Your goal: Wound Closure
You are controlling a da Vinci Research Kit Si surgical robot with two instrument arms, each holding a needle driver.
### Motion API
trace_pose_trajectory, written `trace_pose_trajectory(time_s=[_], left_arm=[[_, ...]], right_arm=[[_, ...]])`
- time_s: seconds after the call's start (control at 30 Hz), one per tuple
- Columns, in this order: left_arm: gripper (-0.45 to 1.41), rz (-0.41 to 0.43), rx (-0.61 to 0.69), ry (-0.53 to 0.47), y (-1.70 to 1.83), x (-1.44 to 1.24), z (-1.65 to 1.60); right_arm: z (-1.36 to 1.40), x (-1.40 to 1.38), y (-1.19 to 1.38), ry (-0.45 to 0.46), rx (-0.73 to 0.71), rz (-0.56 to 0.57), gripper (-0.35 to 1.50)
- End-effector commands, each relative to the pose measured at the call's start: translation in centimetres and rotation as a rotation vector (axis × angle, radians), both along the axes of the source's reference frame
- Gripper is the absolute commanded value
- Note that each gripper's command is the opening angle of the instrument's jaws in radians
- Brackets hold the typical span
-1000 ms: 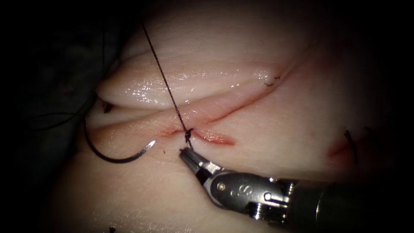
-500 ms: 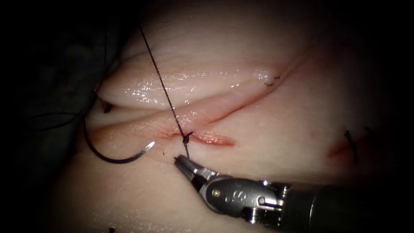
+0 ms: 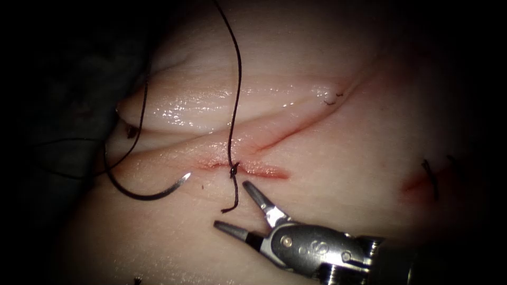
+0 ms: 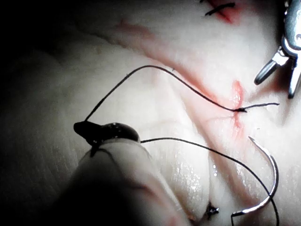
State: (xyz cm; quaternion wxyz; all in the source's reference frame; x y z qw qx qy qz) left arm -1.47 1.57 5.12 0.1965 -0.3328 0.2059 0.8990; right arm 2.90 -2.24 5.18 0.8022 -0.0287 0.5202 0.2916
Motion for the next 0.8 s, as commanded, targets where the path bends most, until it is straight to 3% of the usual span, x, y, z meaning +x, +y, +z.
trace_pose_trajectory(time_s=[0.03, 0.43, 0.6, 0.7, 0.8], left_arm=[[-0.45, -0.001, -0.005, -0.001, -0.02, -0.08, -0.01], [-0.45, -0.012, -0.052, -0.057, -0.26, -0.31, -0.77], [-0.45, -0.005, -0.061, -0.059, -0.31, -0.36, -0.93], [-0.45, -0.001, -0.067, -0.067, -0.33, -0.39, -1.00], [-0.45, 0.008, -0.072, -0.088, -0.36, -0.43, -1.07]], right_arm=[[0.01, 0.08, 0.01, 0.007, 0.027, 0.012, 0.71], [0.25, 0.23, 0.44, -0.015, 0.172, 0.094, 0.91], [0.42, 0.31, 0.59, -0.024, 0.182, 0.107, 0.94], [0.51, 0.38, 0.63, -0.036, 0.182, 0.109, 1.11], [0.58, 0.46, 0.64, -0.048, 0.184, 0.110, 1.16]])
